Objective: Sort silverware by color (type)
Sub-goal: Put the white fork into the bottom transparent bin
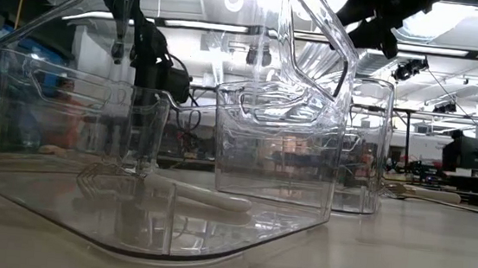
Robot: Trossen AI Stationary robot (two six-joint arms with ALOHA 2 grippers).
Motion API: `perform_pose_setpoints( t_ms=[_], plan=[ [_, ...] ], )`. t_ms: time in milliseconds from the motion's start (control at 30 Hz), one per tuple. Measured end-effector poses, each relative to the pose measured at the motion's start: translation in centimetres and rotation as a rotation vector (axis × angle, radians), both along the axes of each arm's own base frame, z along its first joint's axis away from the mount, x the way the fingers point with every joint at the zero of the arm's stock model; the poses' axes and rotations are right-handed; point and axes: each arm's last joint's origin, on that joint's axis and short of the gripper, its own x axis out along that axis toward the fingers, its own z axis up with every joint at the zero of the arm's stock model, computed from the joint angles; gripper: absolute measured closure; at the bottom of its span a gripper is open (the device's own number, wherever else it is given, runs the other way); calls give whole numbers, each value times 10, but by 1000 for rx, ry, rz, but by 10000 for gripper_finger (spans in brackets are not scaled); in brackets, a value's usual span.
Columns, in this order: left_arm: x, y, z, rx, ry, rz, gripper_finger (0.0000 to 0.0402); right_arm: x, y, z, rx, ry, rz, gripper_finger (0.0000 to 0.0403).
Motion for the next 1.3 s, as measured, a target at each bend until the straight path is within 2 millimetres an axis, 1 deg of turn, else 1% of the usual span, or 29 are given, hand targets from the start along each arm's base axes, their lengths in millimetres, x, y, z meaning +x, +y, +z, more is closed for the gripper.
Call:
perform_pose_setpoints(
  t_ms=[133,167,333,433,600,700,800,967,1067,1200,1300],
  plan=[
    [-1,0,0,-5,3,2,375,0,0,-1,0,8,0,208],
    [-1,0,0,-5,3,7,384,0,0,-1,0,8,0,208],
    [0,1,1,-5,2,67,385,0,0,-1,0,8,0,208],
    [3,3,5,2,-8,115,387,0,0,-1,0,8,0,208],
    [7,6,15,4,-32,150,387,0,0,-1,0,8,0,208],
    [8,6,28,27,-71,192,387,0,0,-1,0,7,0,208],
    [7,5,33,31,-80,239,387,0,0,-1,0,7,0,208],
    [5,4,51,64,-137,306,387,0,0,-1,2,7,4,208],
    [2,2,66,89,-189,385,387,0,0,-1,2,7,4,208],
    [-8,-2,95,123,-307,555,387,0,0,0,-2,0,7,208],
    [-17,-8,123,82,-468,693,387,2,0,4,-3,-39,7,208]
  ],
)
